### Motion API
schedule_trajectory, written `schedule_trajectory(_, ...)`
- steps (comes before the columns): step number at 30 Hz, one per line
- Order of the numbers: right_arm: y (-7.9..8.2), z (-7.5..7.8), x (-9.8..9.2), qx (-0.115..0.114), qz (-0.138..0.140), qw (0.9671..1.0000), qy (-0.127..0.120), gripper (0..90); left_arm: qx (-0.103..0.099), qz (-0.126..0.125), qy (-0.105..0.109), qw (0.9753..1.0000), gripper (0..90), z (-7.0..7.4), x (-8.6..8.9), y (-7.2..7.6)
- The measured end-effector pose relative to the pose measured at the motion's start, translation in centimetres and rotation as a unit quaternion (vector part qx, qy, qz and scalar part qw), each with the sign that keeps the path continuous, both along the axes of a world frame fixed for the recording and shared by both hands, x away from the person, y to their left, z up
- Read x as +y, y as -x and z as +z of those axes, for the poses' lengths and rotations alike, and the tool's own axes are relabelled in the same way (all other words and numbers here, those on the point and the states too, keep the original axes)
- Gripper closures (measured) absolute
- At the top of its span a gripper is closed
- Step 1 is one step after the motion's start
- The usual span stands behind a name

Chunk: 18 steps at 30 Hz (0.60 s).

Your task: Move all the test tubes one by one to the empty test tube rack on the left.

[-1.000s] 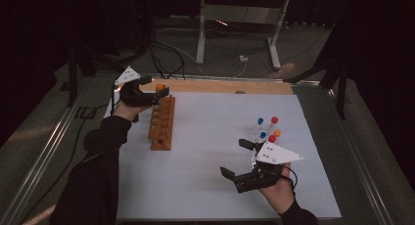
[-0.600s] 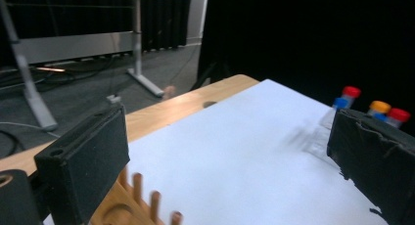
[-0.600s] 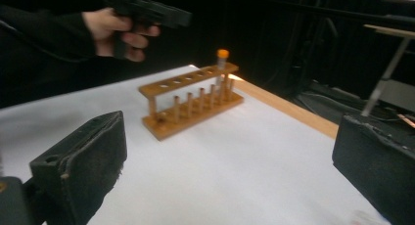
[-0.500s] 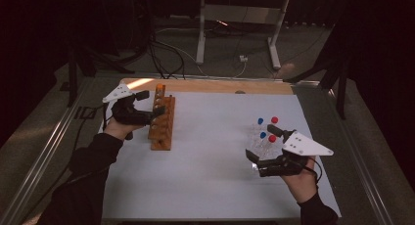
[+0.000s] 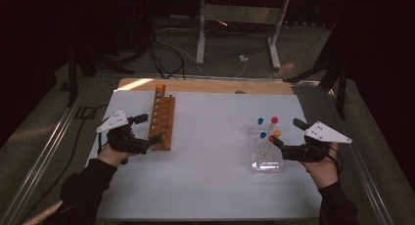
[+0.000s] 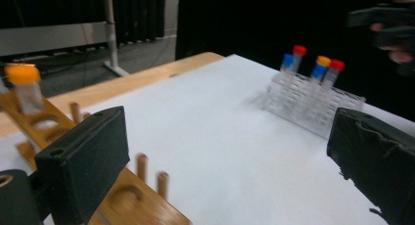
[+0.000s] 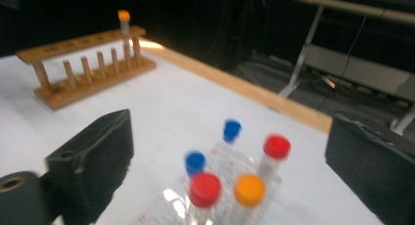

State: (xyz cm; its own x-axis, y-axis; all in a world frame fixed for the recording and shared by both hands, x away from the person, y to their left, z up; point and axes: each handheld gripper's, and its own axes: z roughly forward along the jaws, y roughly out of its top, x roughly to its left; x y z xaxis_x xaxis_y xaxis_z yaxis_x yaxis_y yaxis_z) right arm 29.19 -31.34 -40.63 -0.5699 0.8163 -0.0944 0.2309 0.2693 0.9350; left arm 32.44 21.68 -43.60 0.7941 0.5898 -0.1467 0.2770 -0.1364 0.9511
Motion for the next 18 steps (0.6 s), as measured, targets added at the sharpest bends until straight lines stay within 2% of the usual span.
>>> schedule_trajectory(5,-0.8,-1.5,-1.4,0.014,-0.015,0.9998,-0.009,19.8,0.003,-0.005,0.008,0.9999,2.9,-0.9,0.0,0.9)
schedule_trajectory(9,-0.9,-2.9,-2.1,0.037,-0.025,0.999,-0.007,31.3,0.004,-0.005,0.003,1.0,2.9,-1.3,0.0,1.1)
schedule_trajectory(15,-1.0,-5.1,-2.4,0.068,-0.025,0.9973,-0.002,49.3,0.004,0.003,0.006,1.0,2.9,-1.5,0.4,1.0)
schedule_trajectory(18,-1.4,-5.9,-2.2,0.081,-0.021,0.9965,0.004,53.9,0.005,0.004,0.007,1.0,3.0,-1.7,0.6,1.0)
